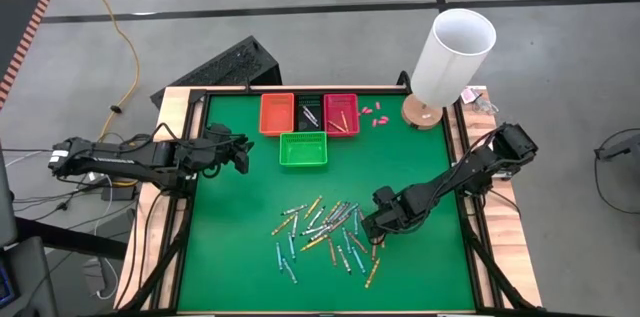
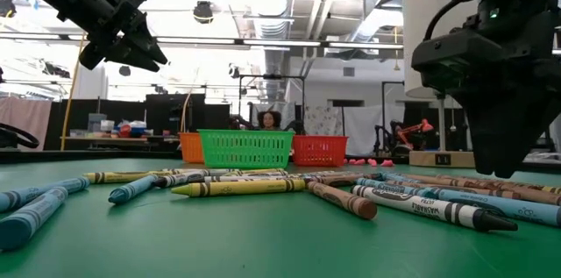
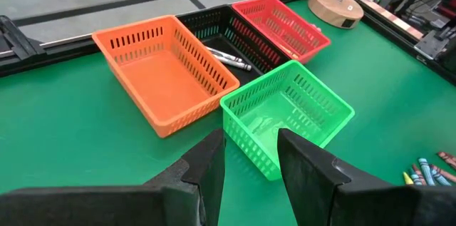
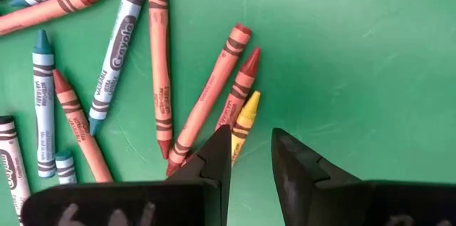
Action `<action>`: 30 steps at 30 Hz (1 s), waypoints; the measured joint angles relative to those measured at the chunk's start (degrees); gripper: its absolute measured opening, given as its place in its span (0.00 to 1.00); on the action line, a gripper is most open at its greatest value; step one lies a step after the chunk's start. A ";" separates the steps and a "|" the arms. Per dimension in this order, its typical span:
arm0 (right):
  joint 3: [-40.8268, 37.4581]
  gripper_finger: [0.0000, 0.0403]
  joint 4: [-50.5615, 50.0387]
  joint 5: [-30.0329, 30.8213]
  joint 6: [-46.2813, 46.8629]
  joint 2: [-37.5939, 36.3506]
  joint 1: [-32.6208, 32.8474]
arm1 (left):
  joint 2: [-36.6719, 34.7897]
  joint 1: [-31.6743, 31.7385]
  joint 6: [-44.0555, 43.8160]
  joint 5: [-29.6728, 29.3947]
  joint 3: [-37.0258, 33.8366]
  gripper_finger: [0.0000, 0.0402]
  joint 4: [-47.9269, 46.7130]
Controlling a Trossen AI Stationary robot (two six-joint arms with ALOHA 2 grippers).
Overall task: Sort crayons
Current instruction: Put a yellow crayon in the red basket
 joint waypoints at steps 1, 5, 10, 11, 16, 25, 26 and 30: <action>0.00 0.24 -0.06 -0.02 0.27 0.00 0.16 | -0.02 -0.02 0.00 0.00 0.00 0.30 0.00; 0.00 0.24 -0.02 -0.02 0.51 0.00 0.38 | -0.01 0.00 -0.01 0.01 0.00 0.30 0.01; 0.00 0.24 -0.02 0.00 0.49 0.00 0.33 | -0.02 0.00 -0.07 0.06 0.00 0.30 0.00; 0.00 0.24 -0.02 0.00 0.49 0.00 0.33 | -0.02 0.00 -0.08 0.06 0.00 0.30 0.00; 0.00 0.24 -0.07 0.00 0.12 0.00 0.32 | -0.02 0.00 -0.27 0.07 0.00 0.30 0.02; 0.00 0.24 -0.43 0.03 -3.27 0.00 -1.00 | -0.02 -0.02 -2.15 1.19 0.00 0.30 0.01; 0.00 0.24 -0.45 0.05 -3.74 0.00 -0.98 | -0.01 -0.02 -2.51 0.94 0.00 0.30 0.02; 0.00 0.24 -0.43 0.00 -4.03 0.00 -0.98 | -0.01 -0.02 -2.62 -0.37 0.00 0.30 0.01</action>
